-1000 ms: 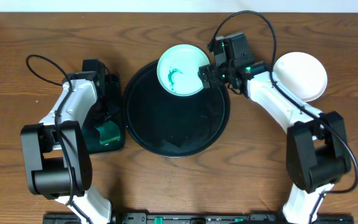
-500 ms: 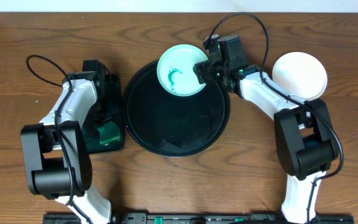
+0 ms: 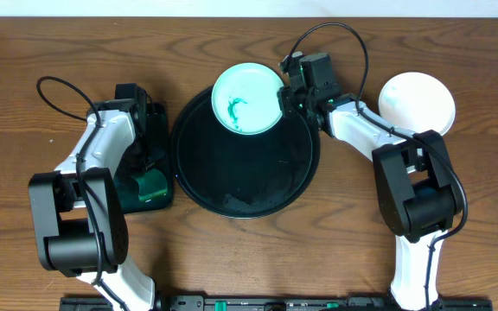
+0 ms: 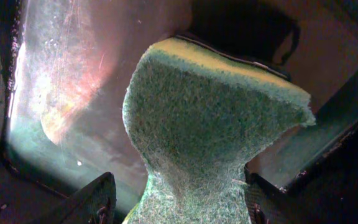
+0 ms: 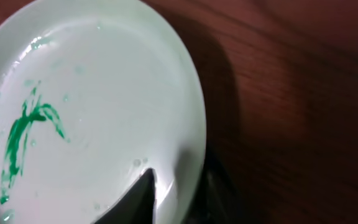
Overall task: Clean dirty plates on tray and stack at the side
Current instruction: 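Drag the last plate to the tray center with the right gripper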
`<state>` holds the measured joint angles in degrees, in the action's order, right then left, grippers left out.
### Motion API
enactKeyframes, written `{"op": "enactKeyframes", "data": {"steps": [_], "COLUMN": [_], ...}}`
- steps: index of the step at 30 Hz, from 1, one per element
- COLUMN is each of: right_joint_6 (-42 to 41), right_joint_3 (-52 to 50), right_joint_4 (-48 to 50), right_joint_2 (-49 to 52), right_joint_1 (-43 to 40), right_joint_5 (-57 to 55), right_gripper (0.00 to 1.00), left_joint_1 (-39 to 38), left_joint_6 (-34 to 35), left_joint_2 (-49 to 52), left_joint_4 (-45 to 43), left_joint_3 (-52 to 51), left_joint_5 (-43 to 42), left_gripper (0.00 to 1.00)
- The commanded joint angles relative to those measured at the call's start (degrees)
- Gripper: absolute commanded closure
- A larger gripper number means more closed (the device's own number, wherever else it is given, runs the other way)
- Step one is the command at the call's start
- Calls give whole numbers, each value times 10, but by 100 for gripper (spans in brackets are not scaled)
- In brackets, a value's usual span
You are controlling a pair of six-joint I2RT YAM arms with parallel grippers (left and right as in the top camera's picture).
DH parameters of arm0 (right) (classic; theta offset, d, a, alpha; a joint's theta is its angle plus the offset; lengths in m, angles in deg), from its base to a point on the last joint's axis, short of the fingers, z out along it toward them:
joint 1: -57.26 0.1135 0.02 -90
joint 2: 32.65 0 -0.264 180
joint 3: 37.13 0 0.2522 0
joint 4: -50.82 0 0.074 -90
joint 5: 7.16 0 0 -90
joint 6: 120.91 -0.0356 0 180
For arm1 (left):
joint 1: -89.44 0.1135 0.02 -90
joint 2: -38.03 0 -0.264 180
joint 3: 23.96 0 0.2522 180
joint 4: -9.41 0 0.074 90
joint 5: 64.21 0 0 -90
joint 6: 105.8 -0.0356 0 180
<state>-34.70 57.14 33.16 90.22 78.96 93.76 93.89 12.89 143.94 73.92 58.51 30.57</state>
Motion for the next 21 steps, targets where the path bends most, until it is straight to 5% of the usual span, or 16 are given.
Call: {"op": "enactKeyframes", "data": {"steps": [1,4,17,18,19,21], "right_joint_6": [0,-4,-17,-17,-17,-17], "right_joint_3": [2,2,2,2,2,2], "right_joint_4": [-10,-20,-58,-63,-69,-74], "right_joint_2": [0,0,-28,-35,-46,-62], "right_joint_1": [11,14,18,20,23,30], "right_joint_5": [0,0,-1,-1,-1,1], "right_gripper": [78,99,99,94,69,37], "left_joint_1": [2,2,2,2,2,2], "left_joint_6": [1,1,1,1,1,1], "left_joint_2": [0,0,0,0,0,0], "left_joint_4": [7,11,10,10,8,6], "left_joint_3": [-5,-5,-5,-5,-5,-5], "left_joint_5": [1,1,1,1,1,1], "left_gripper": [33,33,33,33,33,33]}}
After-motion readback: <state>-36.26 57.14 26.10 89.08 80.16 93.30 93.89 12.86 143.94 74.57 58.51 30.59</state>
